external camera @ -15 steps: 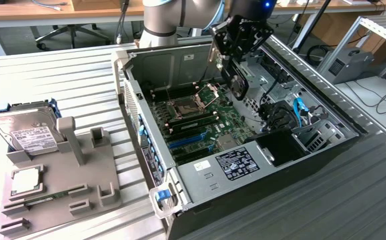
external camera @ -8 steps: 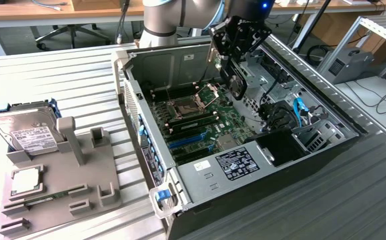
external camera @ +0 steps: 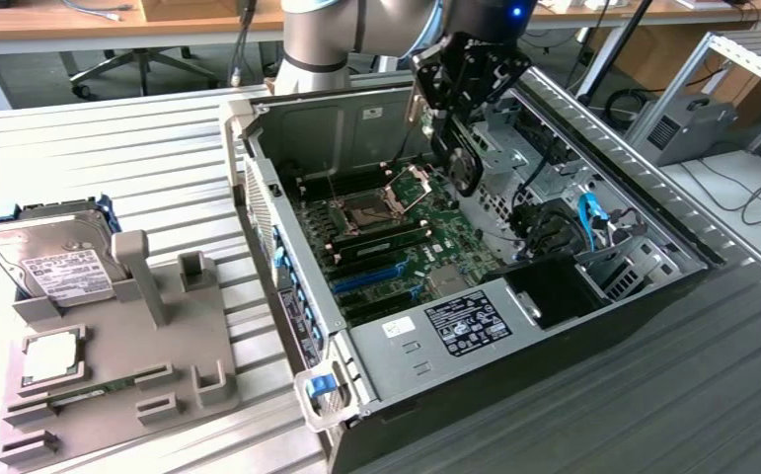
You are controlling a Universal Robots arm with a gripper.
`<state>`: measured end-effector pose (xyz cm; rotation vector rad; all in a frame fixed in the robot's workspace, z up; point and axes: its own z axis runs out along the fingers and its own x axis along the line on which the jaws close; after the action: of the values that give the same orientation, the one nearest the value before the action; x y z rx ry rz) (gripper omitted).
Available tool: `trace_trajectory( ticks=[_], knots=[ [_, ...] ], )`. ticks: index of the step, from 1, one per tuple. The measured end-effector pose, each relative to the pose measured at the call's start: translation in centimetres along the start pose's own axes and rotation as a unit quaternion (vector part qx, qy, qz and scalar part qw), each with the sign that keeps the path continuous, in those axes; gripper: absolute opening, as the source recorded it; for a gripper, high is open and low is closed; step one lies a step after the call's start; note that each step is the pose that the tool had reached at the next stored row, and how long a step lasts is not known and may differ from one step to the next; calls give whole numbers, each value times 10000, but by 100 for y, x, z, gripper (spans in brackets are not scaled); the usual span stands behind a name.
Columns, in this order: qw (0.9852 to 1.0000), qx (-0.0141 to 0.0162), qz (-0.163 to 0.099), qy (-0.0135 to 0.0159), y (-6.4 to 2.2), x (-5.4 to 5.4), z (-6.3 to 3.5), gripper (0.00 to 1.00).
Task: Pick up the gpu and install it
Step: 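Pick up the gpu and move the gpu toward the slot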
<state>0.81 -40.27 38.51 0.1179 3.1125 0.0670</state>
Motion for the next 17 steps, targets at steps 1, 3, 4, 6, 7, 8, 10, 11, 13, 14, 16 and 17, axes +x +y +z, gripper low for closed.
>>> trace_trajectory(
  ticks=[1, 3, 4, 6, 7, 8, 10, 11, 13, 14, 16, 17],
  knots=[
    [10000, 0, 0, 0, 8, 1, 6, 26],
    [10000, 0, 0, 0, 23, 2, 15, 26],
    [10000, 0, 0, 0, 28, 3, 19, 26],
    [10000, 0, 0, 0, 42, 4, 28, 26],
    [10000, 0, 0, 0, 47, 4, 32, 26],
    [10000, 0, 0, 0, 53, 5, 36, 26],
    [10000, 0, 0, 0, 64, 6, 44, 26],
    [10000, 0, 0, 0, 70, 7, 48, 26],
    [10000, 0, 0, 0, 81, 8, 55, 26],
    [10000, 0, 0, 0, 87, 8, 59, 26],
    [10000, -1, 0, 0, 99, 9, 67, 26],
    [10000, 0, 0, 0, 106, 10, 71, 26]
  ],
)
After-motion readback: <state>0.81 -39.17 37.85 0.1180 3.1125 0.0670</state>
